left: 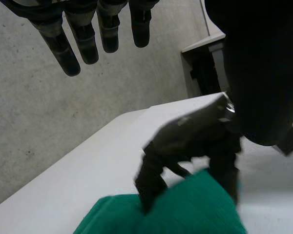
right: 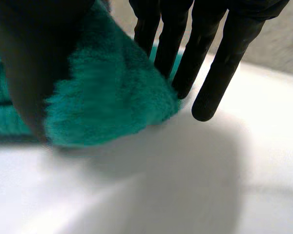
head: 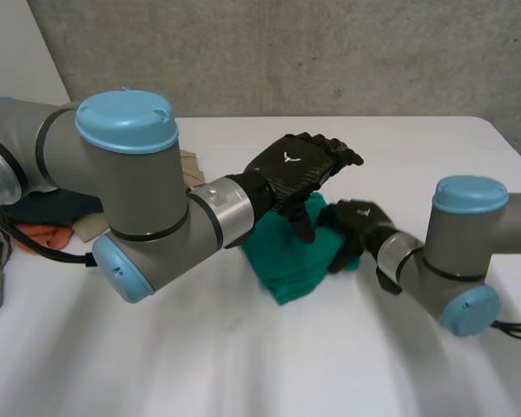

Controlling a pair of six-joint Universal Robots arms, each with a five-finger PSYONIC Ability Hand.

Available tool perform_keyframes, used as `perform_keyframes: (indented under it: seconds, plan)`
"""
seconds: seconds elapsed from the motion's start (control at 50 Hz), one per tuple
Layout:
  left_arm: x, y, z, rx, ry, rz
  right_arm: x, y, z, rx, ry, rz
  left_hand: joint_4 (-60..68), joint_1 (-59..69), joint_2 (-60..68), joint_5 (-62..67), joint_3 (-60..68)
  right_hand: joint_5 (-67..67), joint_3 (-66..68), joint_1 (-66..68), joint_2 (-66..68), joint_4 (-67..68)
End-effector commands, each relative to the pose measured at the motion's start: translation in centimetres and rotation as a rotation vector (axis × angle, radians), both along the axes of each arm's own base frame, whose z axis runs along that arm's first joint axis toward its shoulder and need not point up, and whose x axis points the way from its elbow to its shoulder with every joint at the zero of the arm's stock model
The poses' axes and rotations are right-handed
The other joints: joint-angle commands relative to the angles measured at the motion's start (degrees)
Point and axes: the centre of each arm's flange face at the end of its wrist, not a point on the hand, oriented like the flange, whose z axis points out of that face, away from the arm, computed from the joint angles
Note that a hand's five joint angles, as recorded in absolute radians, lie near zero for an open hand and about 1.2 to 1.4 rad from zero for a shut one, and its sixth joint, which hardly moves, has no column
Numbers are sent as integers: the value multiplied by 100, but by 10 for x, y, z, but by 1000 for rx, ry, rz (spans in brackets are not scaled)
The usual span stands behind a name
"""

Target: Fold the laundry.

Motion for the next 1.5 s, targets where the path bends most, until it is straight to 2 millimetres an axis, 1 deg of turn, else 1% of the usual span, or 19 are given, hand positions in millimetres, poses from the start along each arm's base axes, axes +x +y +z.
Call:
perform_keyframes:
  seconds: [0.02,0.06,0.18,0.24,0.26,0.28,0.54,0.64,0.68,0.7,0.76,0.88,0.94,1.02,1.04,1.08,1.2,1.38,1.5]
  plan:
    - [1,-1,1,-1,1,3,-13,-38,14,-69,-35,-72,-77,-43,-91,-170,-139,4946,2797,4229,2776,1166]
    - [1,-1,1,-2,2,3,-19,-45,12,-58,-31,-86,-94,-60,-107,-186,-156,4946,2797,4229,2776,1166]
    - [1,-1,3,-6,5,3,-19,-39,6,-16,-27,-62,-94,-60,-107,-186,-156,4946,2797,4229,2776,1166]
    - [1,0,6,-11,8,2,-20,-39,4,-12,-18,-61,-94,-60,-107,-186,-156,2672,523,1955,502,-1108]
    - [1,0,6,-9,9,2,-19,-38,2,-13,-10,-57,-94,-60,-107,-186,-156,1432,-717,715,-738,-2348]
    - [1,0,5,-8,8,2,-19,-38,1,-17,-3,-54,-94,-60,-107,-186,-156,1070,-1079,353,-1100,-2710]
    - [2,2,1,3,-2,0,-16,-35,1,-43,26,-1,-94,-60,-107,-186,-156,-127,-2277,-845,-2298,-3908]
    - [3,1,1,4,-1,2,-14,-37,-1,-43,17,19,-94,-60,-107,-186,-156,342,-1808,-375,-1828,-3438]
    - [3,1,0,5,-2,2,-13,-38,-5,-40,16,22,-94,-60,-107,-186,-156,1615,-534,898,-555,-2165]
    - [3,1,0,5,-2,2,-12,-42,-6,-45,16,22,-94,-60,-107,-186,-156,3304,1154,2587,1134,-476]
    - [3,1,0,8,-4,2,-11,-46,-7,-48,15,22,-94,-60,-107,-186,-156,4942,2792,4224,2771,1161]
    - [4,0,-1,6,-5,5,-8,-61,-3,-81,6,11,-111,-77,-124,-203,-173,4946,2797,4229,2776,1166]
    - [4,0,0,4,-3,7,-13,-79,2,-116,-8,-31,-111,-77,-124,-203,-173,4946,2797,4229,2776,1166]
    - [3,0,4,-5,5,5,-45,-122,6,-173,-10,-200,-94,-60,-107,-186,-156,4946,2797,4229,2776,1166]
    - [2,1,8,-12,11,2,-60,-138,8,-198,-11,-271,-94,-60,-107,-186,-156,4946,2797,4229,2776,1166]
    - [3,2,13,-21,19,2,-74,-153,12,-231,-9,-334,-111,-77,-124,-203,-173,4946,2797,4229,2776,1166]
    - [7,4,36,-63,55,7,-142,-205,20,-321,-5,-526,-128,-93,-141,-220,-189,4946,2797,4229,2776,1166]
    - [6,5,39,-69,61,5,-219,-235,26,-391,10,-728,-111,-77,-124,-203,-173,4946,2797,4229,2776,1166]
    - [6,6,37,-64,58,2,-236,-237,19,-392,18,-802,-111,-77,-124,-203,-173,4946,2797,4229,2776,1166]
